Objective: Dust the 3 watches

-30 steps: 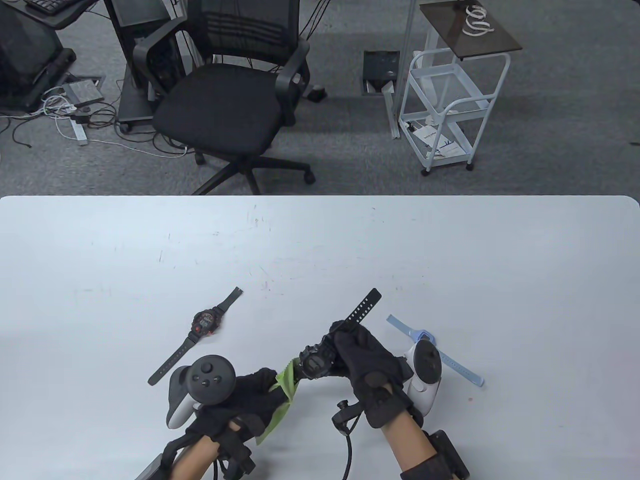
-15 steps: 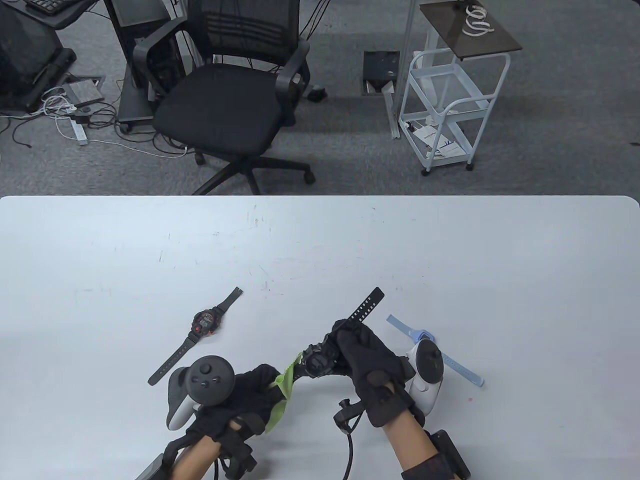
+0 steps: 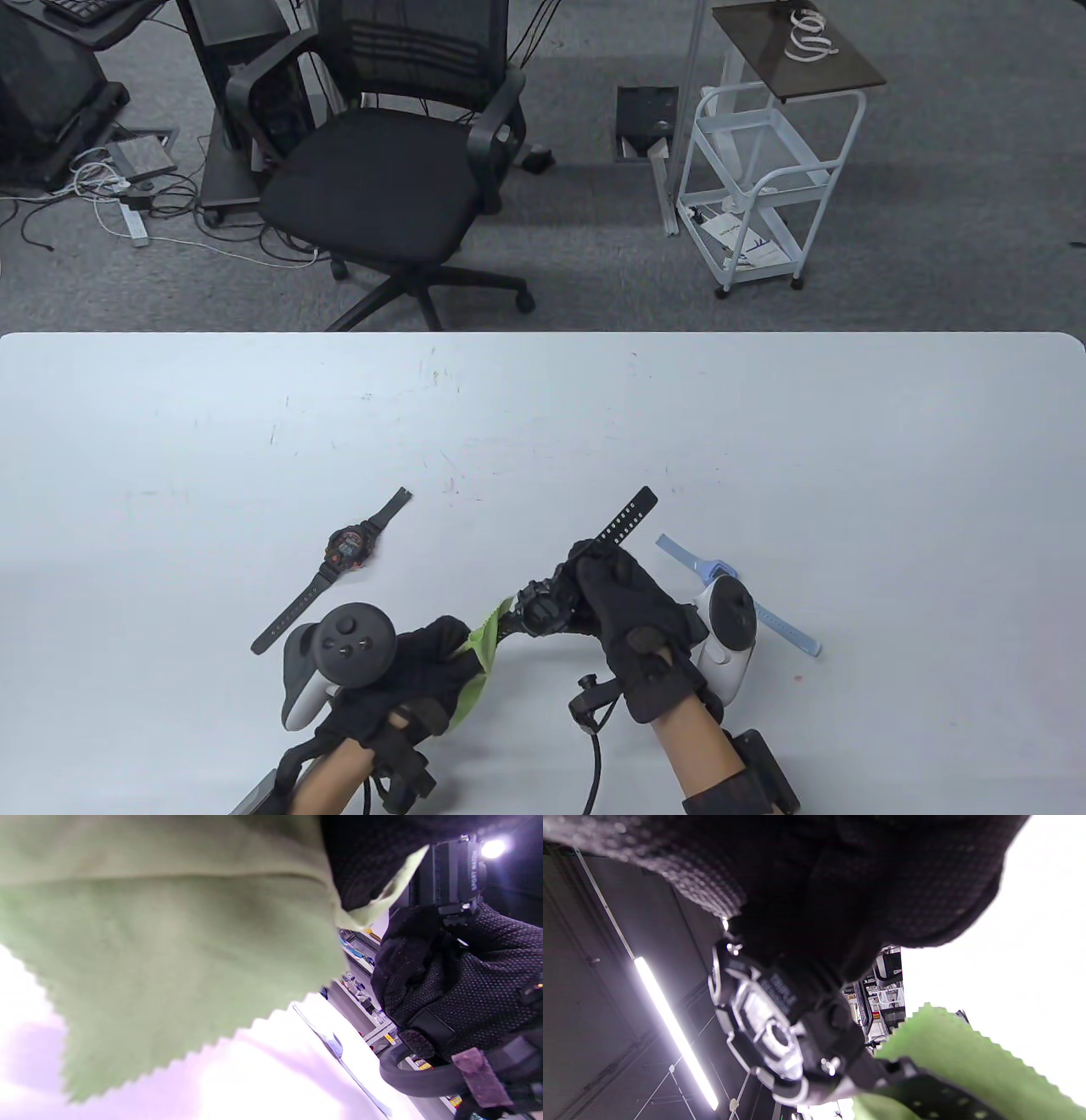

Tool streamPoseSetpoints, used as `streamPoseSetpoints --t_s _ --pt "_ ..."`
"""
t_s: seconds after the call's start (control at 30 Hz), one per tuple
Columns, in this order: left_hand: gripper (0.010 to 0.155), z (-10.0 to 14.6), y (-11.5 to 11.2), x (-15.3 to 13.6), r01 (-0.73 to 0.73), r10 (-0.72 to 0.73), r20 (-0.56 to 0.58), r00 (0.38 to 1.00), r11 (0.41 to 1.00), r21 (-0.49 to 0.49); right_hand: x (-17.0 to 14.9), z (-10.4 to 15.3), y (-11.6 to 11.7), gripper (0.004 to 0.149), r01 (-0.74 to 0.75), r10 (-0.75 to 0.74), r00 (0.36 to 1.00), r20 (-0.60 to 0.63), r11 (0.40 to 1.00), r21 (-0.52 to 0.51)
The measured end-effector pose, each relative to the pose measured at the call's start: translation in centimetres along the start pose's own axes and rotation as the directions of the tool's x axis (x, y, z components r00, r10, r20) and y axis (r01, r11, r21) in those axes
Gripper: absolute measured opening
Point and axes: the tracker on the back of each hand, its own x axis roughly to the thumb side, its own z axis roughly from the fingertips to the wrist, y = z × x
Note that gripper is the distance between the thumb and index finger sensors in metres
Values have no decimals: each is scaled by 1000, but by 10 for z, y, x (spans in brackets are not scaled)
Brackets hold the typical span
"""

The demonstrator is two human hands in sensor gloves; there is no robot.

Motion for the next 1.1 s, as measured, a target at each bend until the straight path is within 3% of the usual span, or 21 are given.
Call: streamPoseSetpoints --t_s 1.1 --pt "43 0 3 -4 -47 47 6 999 999 24 0 -1 -5 45 3 -3 1000 -10 1000 -29"
